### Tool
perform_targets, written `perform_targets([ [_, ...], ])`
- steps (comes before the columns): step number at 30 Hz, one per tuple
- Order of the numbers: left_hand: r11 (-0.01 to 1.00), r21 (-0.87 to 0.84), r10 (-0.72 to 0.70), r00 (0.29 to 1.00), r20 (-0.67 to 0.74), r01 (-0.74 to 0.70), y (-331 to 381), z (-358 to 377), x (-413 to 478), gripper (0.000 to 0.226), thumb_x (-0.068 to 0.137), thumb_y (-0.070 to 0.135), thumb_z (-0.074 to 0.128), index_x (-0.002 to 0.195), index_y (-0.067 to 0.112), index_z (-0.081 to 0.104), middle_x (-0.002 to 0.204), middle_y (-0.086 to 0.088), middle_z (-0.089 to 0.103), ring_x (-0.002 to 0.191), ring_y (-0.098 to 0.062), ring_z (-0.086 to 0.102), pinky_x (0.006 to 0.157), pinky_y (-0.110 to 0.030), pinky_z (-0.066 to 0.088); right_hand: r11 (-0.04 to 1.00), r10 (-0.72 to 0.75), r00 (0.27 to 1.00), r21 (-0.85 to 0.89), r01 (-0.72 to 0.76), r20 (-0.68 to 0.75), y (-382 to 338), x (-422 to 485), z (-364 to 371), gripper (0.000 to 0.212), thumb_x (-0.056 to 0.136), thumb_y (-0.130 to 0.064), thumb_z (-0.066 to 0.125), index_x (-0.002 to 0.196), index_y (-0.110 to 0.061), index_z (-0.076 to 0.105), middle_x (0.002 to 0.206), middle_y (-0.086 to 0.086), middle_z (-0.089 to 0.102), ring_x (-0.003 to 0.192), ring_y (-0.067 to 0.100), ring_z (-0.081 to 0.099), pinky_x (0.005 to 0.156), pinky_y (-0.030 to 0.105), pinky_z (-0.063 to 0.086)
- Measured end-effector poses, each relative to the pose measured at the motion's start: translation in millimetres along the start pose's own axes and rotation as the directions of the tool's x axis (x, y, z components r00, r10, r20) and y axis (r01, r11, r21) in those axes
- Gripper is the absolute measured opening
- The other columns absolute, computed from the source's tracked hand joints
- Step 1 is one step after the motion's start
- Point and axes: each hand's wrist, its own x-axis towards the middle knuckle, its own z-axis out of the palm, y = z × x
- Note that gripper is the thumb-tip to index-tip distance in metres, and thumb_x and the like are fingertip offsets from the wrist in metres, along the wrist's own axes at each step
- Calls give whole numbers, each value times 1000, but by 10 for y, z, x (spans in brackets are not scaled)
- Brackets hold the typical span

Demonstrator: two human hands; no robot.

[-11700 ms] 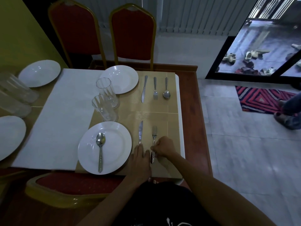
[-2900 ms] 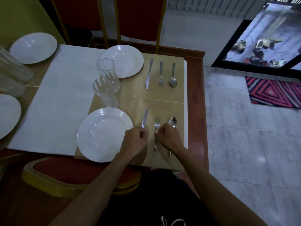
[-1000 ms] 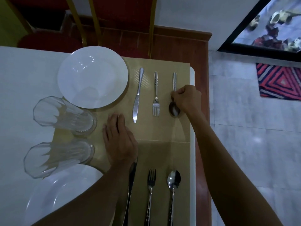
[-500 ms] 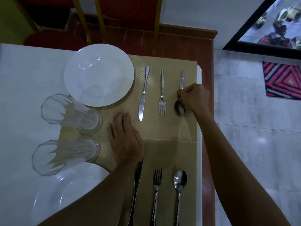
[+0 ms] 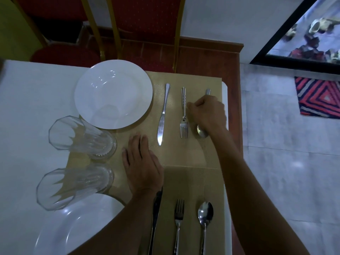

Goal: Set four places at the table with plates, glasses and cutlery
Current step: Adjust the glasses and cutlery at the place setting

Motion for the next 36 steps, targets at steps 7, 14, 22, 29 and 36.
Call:
perform_targets([
  [7,1000,15,19,1000,-1,-19,-14,3,9,46,99,19,36,142,8,47,151,-11,41,144,-29,33,119,-48,22,979,-25,996,-198,41,86,-194,93,192,19,88,-30,69,93,-11,66,84,2,67,77,20,65,65,29,44],
  [14,1000,4,20,1000,-17,-20,-19,19,10,46,96,16,41,141,7,49,150,-12,43,144,-29,35,118,-49,24,992,6,998,-126,1,60,-161,108,240,20,86,-34,71,88,-14,69,75,-1,69,70,17,67,63,28,49],
  [22,1000,1,20,1000,-15,-20,-10,29,-3,47,96,17,40,142,7,48,152,-11,42,145,-28,33,118,-49,23,998,21,999,-53,-23,-48,36,78,-7,30,84,-43,64,82,-13,69,74,2,70,69,20,68,71,38,59],
  [29,1000,7,22,999,-33,-22,-8,33,8,47,97,19,37,140,7,50,150,-12,43,144,-29,35,118,-50,24,1000,1,999,-24,-2,-33,322,100,-124,17,86,-25,76,88,-12,64,81,1,68,72,19,69,70,43,62],
  [36,1000,6,23,999,-35,-23,-4,29,14,46,97,20,38,139,7,50,150,-12,43,143,-29,36,117,-50,25,999,-33,999,-10,32,-39,386,208,-108,12,88,-20,75,91,-9,70,81,-1,68,64,6,62,56,16,44],
])
